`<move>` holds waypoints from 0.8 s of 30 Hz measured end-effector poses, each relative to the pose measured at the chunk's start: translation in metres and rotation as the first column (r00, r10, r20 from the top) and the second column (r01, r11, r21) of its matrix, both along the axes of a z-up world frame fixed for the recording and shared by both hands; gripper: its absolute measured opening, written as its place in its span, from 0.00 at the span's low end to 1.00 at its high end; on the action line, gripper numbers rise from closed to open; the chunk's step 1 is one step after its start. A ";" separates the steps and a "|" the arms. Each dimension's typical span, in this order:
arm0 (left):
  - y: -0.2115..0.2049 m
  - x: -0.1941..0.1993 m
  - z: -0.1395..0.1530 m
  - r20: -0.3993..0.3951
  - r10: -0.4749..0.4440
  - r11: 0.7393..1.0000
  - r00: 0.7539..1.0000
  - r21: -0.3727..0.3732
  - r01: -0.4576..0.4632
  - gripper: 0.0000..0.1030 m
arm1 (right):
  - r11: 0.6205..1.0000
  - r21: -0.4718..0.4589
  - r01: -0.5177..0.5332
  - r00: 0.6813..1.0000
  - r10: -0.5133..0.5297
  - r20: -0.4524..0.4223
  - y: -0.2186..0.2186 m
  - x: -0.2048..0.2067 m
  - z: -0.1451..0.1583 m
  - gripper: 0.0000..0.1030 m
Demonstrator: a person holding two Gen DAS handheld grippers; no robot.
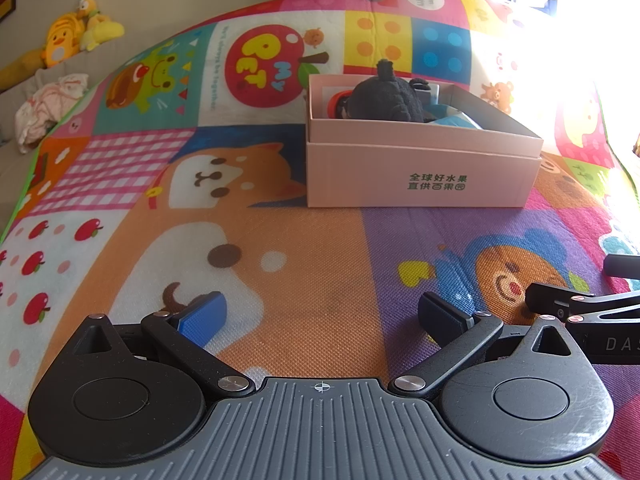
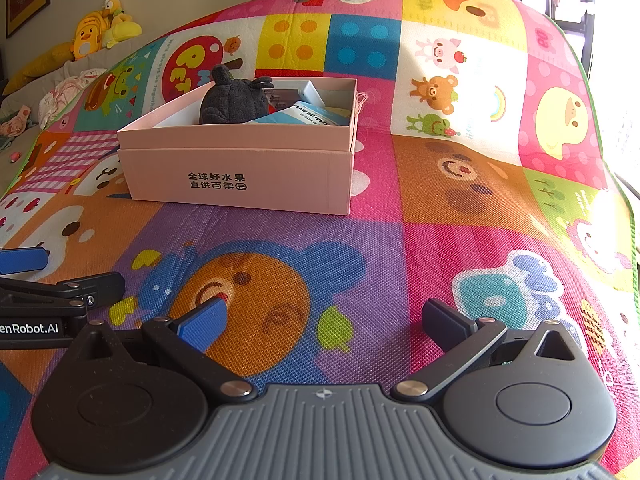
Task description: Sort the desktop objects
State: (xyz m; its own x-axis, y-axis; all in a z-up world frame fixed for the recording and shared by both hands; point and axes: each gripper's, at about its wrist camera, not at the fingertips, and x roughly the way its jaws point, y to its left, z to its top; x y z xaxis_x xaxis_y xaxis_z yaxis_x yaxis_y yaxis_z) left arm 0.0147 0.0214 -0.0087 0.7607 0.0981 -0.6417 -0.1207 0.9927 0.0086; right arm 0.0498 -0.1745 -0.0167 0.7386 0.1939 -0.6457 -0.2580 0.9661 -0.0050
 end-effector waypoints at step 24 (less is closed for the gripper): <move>0.006 0.001 0.005 -0.068 -0.032 0.999 0.997 -0.010 0.032 1.00 | 1.000 0.000 0.000 1.000 0.000 0.000 0.000 0.000 0.001 1.00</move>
State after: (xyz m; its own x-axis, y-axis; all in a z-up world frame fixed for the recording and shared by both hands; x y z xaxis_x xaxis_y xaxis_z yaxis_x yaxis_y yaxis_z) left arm 0.0156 0.0275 -0.0040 0.7181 0.0684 -0.6926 -0.0884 0.9961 0.0067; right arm 0.0496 -0.1743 -0.0158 0.7385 0.1939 -0.6457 -0.2580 0.9661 -0.0050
